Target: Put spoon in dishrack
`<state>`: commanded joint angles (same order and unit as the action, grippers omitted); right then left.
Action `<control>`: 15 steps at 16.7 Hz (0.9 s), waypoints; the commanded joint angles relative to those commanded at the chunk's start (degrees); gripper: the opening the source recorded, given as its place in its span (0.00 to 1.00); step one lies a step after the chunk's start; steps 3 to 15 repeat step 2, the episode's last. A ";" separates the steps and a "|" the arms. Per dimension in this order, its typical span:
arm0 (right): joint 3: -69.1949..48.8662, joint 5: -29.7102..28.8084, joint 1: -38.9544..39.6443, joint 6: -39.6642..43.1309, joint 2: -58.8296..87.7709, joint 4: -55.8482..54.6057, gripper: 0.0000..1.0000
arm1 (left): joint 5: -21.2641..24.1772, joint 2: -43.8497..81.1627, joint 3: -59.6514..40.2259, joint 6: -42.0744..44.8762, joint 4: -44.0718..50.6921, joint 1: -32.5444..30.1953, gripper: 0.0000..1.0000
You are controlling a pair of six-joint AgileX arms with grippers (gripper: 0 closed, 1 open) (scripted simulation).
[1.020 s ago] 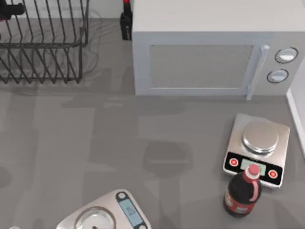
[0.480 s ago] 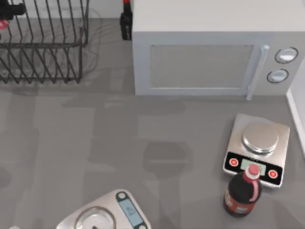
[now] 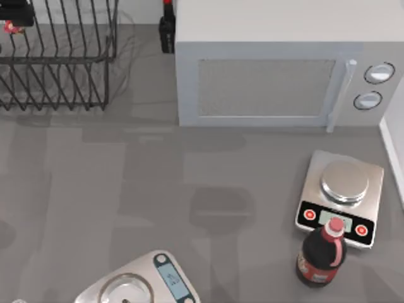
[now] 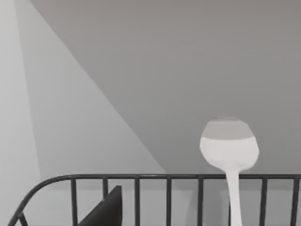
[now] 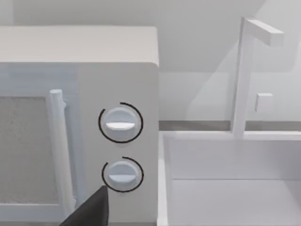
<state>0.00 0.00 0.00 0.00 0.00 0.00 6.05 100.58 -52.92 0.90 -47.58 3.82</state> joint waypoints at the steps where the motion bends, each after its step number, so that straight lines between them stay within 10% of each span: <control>1: 0.00 0.00 0.00 0.00 0.00 0.00 1.00 | 0.00 0.00 0.00 0.00 0.00 0.00 1.00; 15: 0.00 0.00 0.00 0.00 0.00 0.00 1.00 | 0.00 0.00 0.00 0.00 0.00 0.00 1.00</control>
